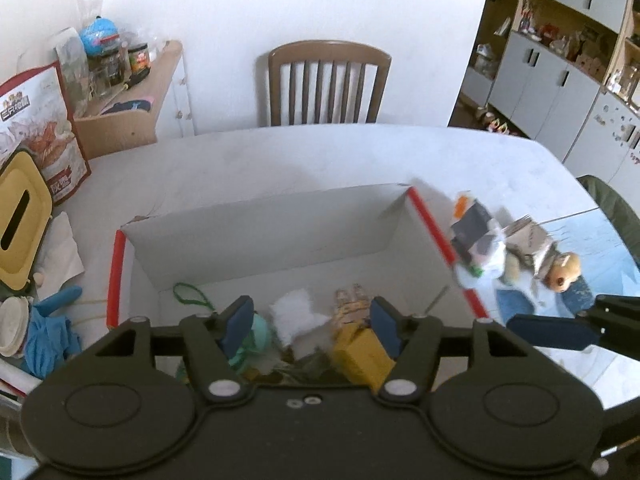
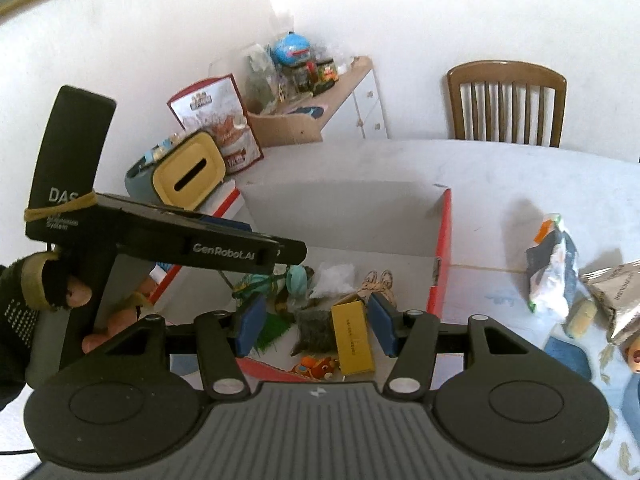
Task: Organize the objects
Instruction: 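Open the right tool to drop the keychain while the left tool drops the sharpener, then move both open tools back from the box to the pile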
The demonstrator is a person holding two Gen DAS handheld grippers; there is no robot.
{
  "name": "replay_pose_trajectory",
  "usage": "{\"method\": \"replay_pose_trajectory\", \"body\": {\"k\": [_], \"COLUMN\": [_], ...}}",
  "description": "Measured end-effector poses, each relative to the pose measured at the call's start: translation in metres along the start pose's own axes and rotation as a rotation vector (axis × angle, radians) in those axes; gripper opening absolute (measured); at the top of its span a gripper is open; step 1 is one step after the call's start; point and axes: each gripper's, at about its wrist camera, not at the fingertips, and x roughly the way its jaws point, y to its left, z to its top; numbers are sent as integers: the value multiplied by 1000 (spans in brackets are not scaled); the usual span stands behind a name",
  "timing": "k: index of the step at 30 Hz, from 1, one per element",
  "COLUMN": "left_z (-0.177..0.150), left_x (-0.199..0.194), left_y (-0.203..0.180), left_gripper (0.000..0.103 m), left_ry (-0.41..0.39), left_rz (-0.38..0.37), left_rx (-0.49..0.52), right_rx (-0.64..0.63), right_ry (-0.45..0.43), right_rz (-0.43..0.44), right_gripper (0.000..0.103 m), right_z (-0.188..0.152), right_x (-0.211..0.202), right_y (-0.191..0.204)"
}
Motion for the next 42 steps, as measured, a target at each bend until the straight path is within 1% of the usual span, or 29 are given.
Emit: {"method": "replay_pose_trajectory", "body": {"k": [6,8,9,11,14,18,21,27,31,37,42], "left_z": [-7,-8,-9,-9,-11,-12,-12,-12,-11,-10,-10], "left_x": [-17,-22,-25,-30,-36,-43,-46,-46,-45,-40,-29], "left_y": [-23,-30,-33,-39,-51,-67,-77,-100,-116,-142,-162], "left_gripper": [68,70,71,75,78,81,84,86,93,102,102], "left_ry": [-34,-46,-51,-63,-82,-101,-114,-125,-134,-153,-155], "left_rz": [-1,-1,-4,-10,-11,-16,-16,-28,-35,-37,-51], "left_rx": [4,-2,-6,-12,-12,-9,-5,-6,-9,10,17], "right_rx": [29,29,29,31,38,22,19,11,16,70,87], "right_ry": [-31,-41,-47,-61,-72,-86,-100,-125,-134,-145,-127], "right_rz": [7,5,3,0,0,-17,-26,-44,-62,-89,-116], "right_gripper": [61,66,66,66,68,70,75,78,80,80,80], "right_z": [-5,-7,-8,-10,-14,-19,-21,-28,-35,-45,-54], "right_x": [-21,-29,-34,-42,-54,-70,-81,-103,-116,-127,-132], "right_y": [-14,-19,-22,-27,-37,-48,-59,-82,-101,-135,-163]}}
